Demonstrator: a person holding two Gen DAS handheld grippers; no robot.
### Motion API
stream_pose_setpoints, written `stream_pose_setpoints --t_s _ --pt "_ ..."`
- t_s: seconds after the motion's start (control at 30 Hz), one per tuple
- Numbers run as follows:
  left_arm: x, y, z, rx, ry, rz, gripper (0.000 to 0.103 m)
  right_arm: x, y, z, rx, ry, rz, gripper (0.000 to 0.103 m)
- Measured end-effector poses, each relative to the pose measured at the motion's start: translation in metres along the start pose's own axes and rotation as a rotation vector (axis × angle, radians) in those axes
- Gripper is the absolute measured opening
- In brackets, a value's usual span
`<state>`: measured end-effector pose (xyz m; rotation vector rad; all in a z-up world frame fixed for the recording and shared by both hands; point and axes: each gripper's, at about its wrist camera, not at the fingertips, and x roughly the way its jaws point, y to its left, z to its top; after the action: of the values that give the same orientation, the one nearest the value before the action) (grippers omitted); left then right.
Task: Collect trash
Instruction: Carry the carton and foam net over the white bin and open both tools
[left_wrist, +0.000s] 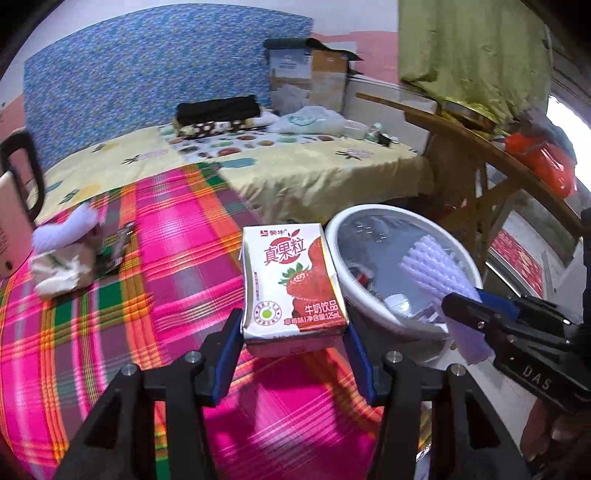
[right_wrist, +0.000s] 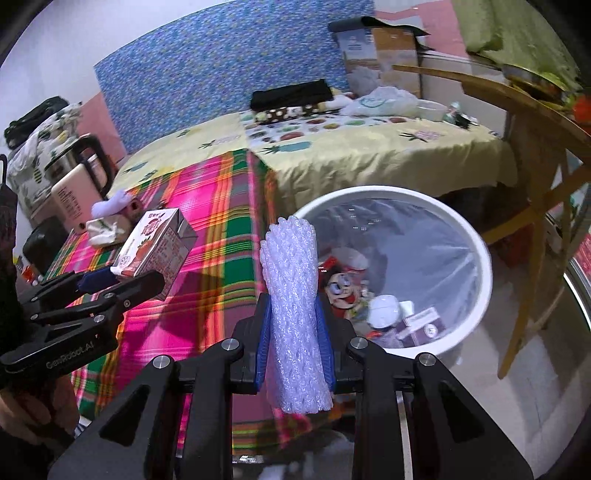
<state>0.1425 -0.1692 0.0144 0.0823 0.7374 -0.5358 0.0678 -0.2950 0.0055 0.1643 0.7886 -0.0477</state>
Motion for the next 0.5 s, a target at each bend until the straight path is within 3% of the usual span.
stream_pose_setpoints --t_s 0.5 --pt "0.048 -0.064 0.031 0.097 0.05 -0.132 0.055 0.002 -0.049 -0.002 0.1 0.0 -0.089 0.024"
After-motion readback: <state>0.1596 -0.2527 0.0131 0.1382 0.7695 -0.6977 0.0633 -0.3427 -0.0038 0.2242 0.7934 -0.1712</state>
